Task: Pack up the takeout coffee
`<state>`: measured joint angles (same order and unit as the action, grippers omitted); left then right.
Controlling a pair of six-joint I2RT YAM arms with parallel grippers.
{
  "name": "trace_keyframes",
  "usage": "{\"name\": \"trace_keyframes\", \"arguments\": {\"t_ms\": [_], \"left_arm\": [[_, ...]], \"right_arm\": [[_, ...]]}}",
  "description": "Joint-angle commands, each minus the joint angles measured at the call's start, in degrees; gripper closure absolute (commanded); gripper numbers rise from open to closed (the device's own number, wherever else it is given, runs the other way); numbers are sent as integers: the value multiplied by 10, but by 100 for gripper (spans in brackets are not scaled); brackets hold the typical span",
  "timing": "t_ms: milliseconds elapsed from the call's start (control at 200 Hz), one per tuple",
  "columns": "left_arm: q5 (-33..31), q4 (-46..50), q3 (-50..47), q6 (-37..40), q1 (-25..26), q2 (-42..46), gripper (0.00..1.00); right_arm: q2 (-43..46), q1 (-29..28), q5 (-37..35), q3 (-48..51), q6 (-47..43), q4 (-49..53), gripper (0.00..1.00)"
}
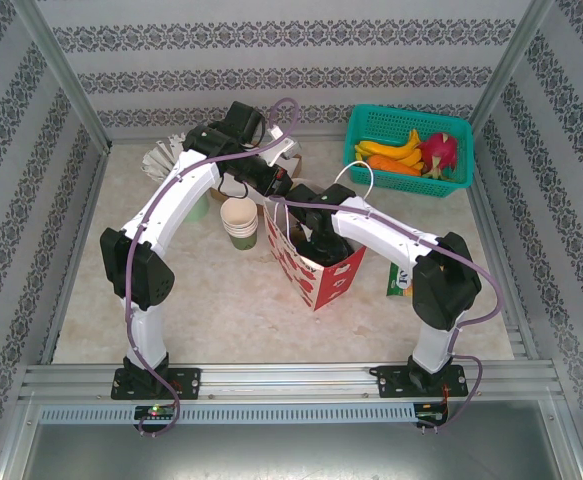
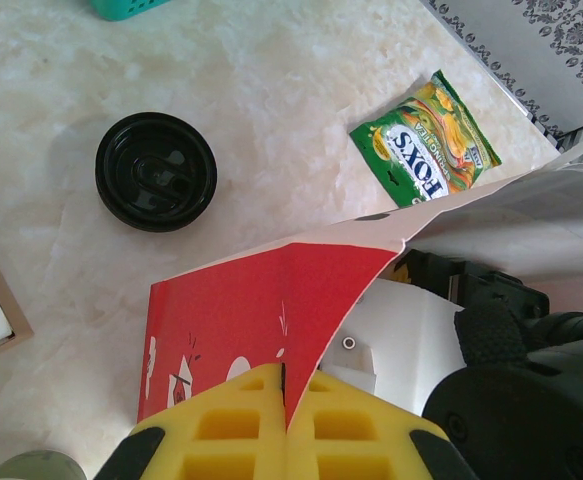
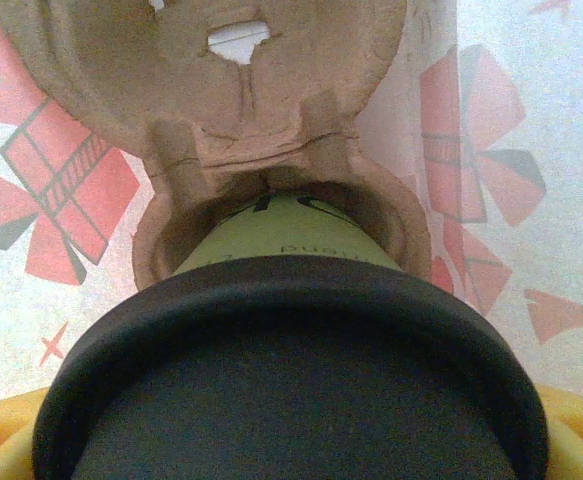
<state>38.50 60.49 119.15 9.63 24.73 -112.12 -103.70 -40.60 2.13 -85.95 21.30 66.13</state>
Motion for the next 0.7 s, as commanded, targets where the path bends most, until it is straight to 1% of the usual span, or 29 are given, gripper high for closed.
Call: {"name": "trace_keyframes", "arguments": {"t_ms": [0,235,694], "left_arm": [[5,-12,3,-3,-1,11,100],[6,-13,3,-4,-2,12,100],[12,-13,3,-8,-2,11,100]], "right_arm": [[-20,3,-11,14,12,-23,30],[-21,2,-22,22,15,-30,30],[-27,2,-35,61,29,-97,31]]}}
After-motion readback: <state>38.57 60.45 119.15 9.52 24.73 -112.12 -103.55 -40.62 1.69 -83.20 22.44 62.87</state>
